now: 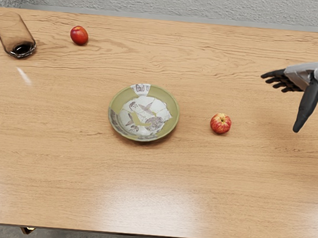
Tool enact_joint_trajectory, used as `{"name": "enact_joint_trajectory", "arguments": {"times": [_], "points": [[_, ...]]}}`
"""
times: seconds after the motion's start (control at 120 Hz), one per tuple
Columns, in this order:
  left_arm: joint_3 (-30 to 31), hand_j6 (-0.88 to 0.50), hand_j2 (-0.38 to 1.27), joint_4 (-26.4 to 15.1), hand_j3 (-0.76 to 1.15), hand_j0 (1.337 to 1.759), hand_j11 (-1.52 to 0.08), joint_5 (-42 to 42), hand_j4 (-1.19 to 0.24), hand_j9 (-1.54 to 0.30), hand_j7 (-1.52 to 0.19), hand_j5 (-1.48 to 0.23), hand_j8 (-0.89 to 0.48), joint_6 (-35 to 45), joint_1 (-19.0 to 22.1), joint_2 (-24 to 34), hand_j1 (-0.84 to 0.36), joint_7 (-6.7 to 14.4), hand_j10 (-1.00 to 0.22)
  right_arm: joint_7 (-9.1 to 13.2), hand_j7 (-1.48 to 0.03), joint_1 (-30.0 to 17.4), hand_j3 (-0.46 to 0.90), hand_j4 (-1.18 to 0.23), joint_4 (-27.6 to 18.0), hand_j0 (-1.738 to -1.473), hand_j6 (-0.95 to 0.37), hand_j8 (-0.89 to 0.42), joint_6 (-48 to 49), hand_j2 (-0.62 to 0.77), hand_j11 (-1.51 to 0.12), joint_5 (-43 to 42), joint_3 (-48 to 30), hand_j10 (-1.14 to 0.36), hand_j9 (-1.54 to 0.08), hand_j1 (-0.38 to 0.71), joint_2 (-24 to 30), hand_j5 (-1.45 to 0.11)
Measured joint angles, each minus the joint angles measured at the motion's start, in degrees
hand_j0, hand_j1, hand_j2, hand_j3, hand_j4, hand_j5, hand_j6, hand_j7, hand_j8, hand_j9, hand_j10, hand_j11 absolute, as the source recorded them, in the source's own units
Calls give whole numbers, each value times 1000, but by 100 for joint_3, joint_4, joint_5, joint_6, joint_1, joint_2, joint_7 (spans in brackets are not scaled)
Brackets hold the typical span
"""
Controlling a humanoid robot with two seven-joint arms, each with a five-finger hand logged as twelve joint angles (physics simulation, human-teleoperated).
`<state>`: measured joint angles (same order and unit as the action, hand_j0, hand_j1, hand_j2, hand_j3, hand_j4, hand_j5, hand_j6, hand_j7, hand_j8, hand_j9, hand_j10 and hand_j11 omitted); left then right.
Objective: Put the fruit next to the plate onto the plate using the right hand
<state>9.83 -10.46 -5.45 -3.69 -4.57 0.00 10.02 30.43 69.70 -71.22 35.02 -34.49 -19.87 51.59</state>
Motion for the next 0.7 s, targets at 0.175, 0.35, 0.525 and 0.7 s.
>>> {"name": "enact_joint_trajectory", "arguments": {"times": [0.175,0.35,0.525,0.7], "points": [[0,0,0,0,0,1658,0,0,0,0,0,0,0,0,0,0,349,0,0,130,0,49,0,-5,-5,-1658,-7,-5,0,0,0,-5,-40,-4,0,-349,-24,-1],[0,0,0,0,0,1658,0,0,0,0,0,0,0,0,0,0,349,0,0,393,0,594,0,-5,-369,-1658,-7,-5,0,0,0,-13,-38,-4,0,-349,-105,-1],[0,0,0,-1,0,1658,0,0,0,0,0,0,0,0,0,0,349,0,0,445,0,900,0,-4,-815,-1658,-6,-4,-1,0,0,-39,-30,-3,0,-349,-427,-1],[1,0,0,0,0,1658,0,0,0,0,0,0,0,0,0,0,349,0,0,454,0,840,0,-3,-1183,-1658,-5,-4,-1,0,0,-554,-30,-3,0,-349,-768,0]]}}
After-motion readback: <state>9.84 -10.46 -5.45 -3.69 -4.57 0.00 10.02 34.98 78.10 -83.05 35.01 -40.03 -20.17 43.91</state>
